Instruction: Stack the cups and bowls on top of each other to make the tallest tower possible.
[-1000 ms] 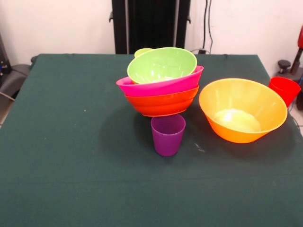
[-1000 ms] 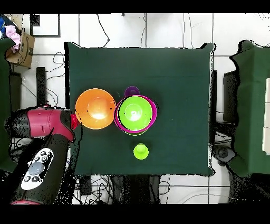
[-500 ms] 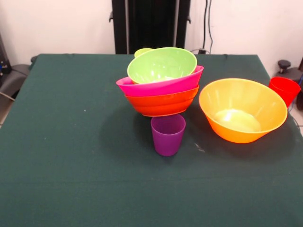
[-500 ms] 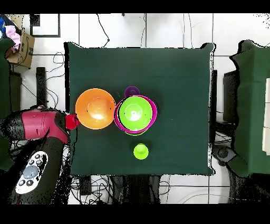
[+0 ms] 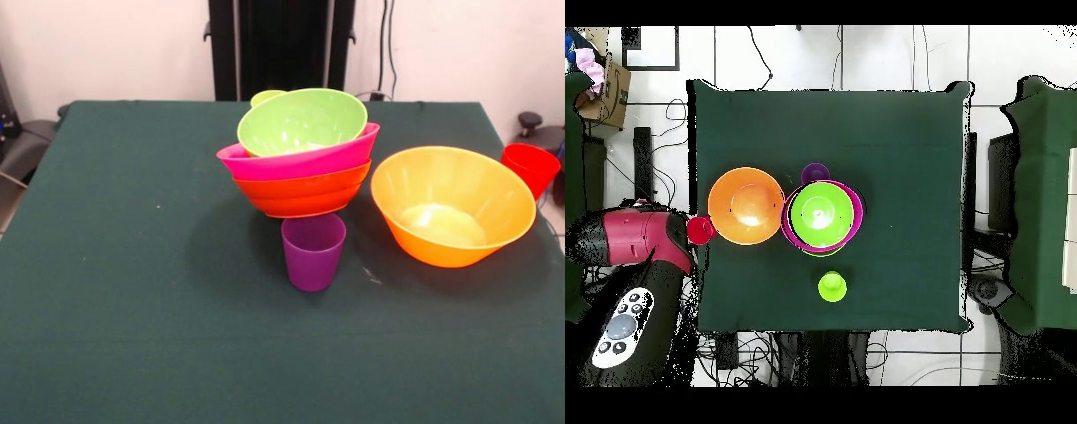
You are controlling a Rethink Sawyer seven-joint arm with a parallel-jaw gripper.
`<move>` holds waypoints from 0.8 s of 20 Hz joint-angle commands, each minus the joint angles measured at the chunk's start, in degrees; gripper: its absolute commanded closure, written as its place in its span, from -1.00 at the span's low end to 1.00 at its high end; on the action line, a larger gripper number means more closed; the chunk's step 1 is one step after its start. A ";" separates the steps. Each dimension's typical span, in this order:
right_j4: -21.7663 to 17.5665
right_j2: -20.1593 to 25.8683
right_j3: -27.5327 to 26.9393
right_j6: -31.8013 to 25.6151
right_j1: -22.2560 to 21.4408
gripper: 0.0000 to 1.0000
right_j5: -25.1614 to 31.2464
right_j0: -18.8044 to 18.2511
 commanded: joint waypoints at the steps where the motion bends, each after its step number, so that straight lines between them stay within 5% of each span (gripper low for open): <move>1: 0.88 5.72 4.24 11.28 3.49 -1.00 -0.53 -0.38; 16: 1.34 7.62 7.15 10.95 5.17 -1.00 -7.40 -0.89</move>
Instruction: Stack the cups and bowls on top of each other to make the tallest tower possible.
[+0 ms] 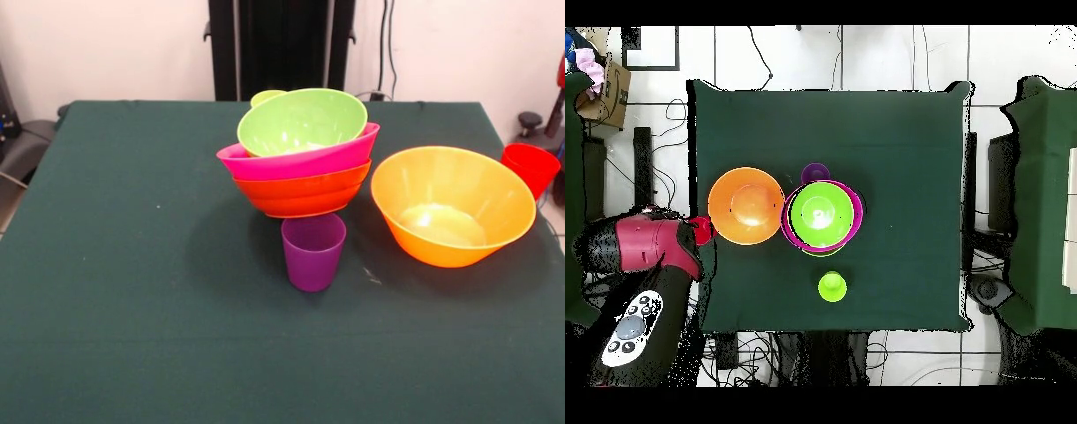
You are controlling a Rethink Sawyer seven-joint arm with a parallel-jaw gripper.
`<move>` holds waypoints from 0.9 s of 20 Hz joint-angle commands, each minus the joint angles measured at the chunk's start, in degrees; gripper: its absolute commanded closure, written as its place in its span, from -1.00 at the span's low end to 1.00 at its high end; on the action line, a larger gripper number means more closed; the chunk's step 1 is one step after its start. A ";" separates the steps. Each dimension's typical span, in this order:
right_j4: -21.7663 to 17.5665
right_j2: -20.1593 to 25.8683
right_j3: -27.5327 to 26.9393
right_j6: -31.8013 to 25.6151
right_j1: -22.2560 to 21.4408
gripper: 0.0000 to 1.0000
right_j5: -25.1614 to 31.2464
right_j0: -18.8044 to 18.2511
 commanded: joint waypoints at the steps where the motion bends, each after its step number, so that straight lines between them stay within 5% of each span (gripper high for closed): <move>1: 1.40 6.94 3.53 11.16 5.23 -1.00 -3.95 -0.58; 18: 3.07 7.24 1.38 11.40 10.33 -1.00 -9.25 -0.23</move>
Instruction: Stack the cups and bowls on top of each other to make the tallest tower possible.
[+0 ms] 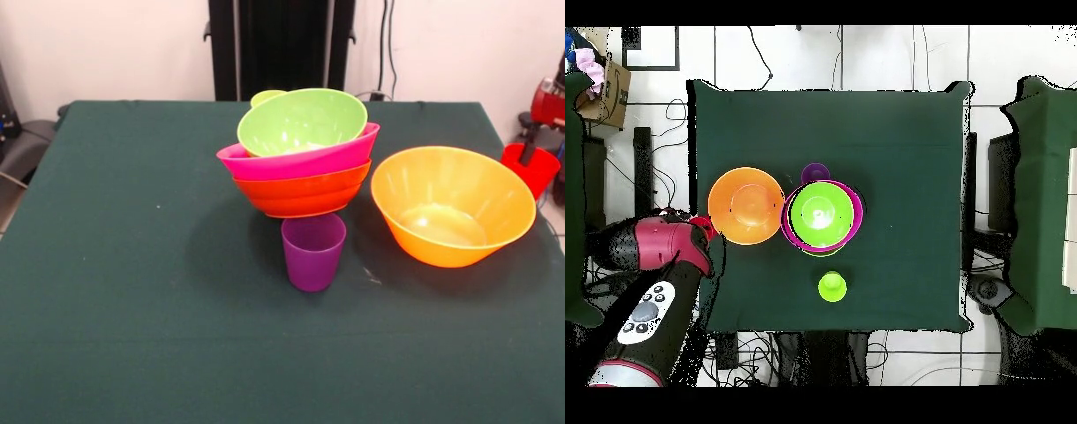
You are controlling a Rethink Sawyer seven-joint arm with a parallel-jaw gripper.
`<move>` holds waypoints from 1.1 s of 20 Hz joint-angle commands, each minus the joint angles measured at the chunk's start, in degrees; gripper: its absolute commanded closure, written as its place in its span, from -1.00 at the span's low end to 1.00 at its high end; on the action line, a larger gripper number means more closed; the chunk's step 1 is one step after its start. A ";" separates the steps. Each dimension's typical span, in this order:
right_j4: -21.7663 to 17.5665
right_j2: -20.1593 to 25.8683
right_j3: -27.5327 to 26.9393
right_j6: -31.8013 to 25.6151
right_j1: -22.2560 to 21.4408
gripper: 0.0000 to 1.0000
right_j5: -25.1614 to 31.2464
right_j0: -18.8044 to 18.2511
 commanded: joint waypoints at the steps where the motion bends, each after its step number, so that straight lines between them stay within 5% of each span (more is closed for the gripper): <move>1: 1.80 7.08 1.17 11.42 5.03 -1.00 -4.43 -0.17; 22: 3.49 5.06 -0.36 12.89 5.84 -1.00 -2.57 1.91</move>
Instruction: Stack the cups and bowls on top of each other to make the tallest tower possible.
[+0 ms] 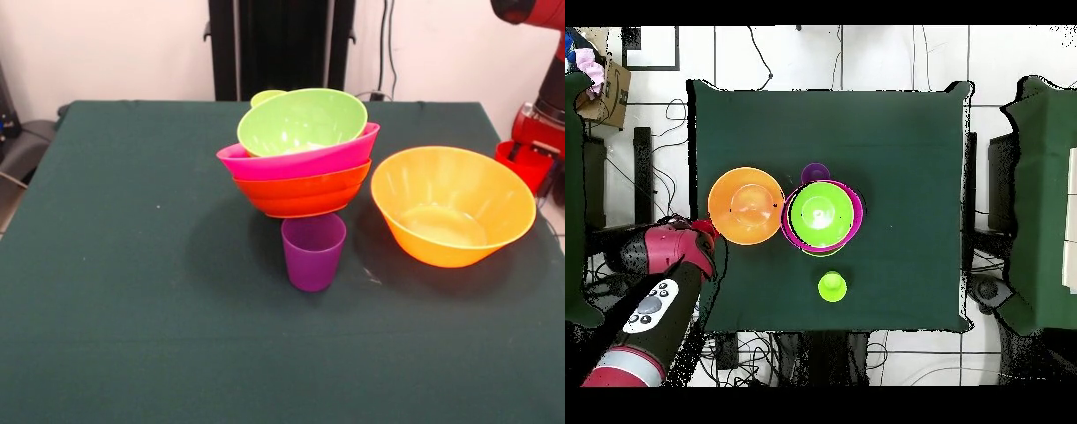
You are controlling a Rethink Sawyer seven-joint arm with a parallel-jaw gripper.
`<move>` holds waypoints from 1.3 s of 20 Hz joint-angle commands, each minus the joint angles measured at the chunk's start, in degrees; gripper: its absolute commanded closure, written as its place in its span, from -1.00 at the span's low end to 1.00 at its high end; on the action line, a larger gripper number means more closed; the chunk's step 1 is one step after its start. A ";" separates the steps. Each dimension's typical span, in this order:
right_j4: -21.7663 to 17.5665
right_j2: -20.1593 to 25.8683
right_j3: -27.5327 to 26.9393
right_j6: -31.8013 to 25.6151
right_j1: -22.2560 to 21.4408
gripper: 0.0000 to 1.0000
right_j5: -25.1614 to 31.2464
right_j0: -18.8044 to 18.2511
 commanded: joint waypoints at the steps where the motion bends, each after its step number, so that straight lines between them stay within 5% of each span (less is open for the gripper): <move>1: 2.52 5.09 -0.29 12.74 1.21 -1.00 0.03 0.32; 14: 2.51 6.25 -1.14 10.07 4.19 -1.00 -3.75 -1.02; 15: 2.32 5.53 -1.52 10.09 4.51 1.00 -3.57 -0.68; 26: 1.68 5.70 -1.28 9.12 4.32 1.00 -3.35 -1.05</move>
